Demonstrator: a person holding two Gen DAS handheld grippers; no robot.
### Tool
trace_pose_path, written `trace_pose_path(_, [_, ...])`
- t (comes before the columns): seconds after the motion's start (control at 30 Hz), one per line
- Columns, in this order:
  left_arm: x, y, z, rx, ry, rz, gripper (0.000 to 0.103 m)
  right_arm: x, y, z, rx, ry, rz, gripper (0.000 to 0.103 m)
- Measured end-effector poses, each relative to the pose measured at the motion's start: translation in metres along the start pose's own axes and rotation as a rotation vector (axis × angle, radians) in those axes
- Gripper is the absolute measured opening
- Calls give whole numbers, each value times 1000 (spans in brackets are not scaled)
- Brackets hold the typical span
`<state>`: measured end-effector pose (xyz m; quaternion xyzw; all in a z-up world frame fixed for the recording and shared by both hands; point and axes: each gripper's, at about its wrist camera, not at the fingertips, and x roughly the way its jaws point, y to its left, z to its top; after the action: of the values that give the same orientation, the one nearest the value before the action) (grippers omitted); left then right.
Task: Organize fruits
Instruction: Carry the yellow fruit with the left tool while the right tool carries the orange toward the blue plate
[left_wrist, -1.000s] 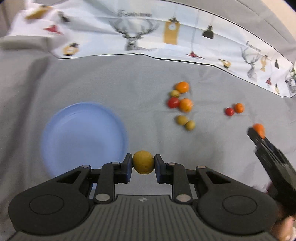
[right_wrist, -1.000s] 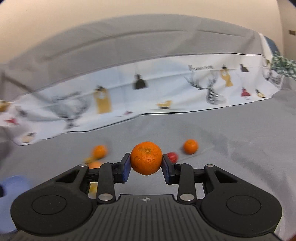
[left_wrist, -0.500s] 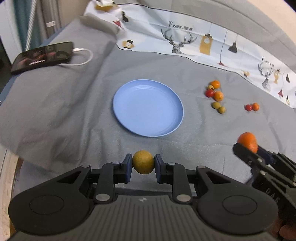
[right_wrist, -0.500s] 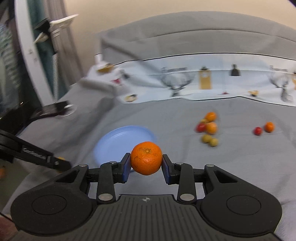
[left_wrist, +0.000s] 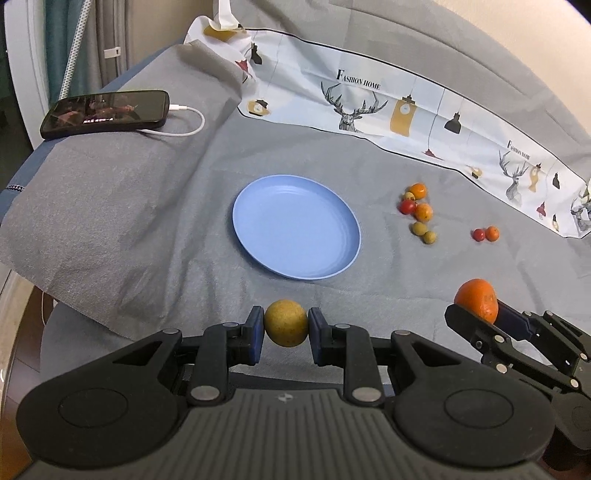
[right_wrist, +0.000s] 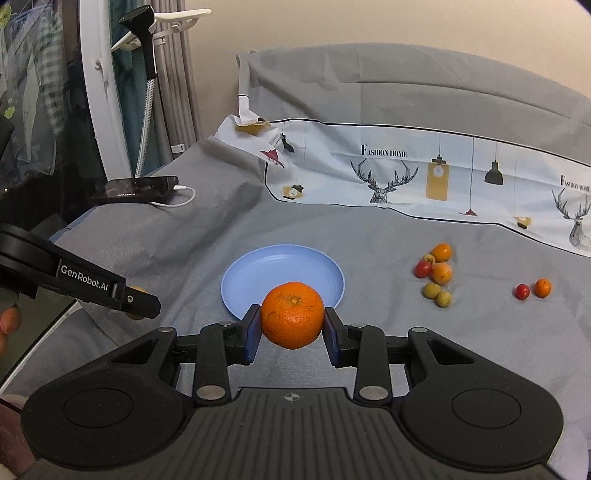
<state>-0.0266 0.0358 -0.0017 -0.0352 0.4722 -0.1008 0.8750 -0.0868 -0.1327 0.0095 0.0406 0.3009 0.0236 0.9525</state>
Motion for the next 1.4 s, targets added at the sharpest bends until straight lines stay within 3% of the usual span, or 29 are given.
trace_pose_path(0.77, [24, 12, 9, -29, 33, 1, 28, 20, 1, -1, -1, 61, -15, 37])
trace_pose_path(1.13, [51, 13, 39, -33, 40, 24, 28, 49, -8, 7, -1, 92, -46, 37])
trace_pose_path(1.4, [98, 7, 69, -15, 72, 46, 28, 99, -19, 18, 9, 141, -40, 37])
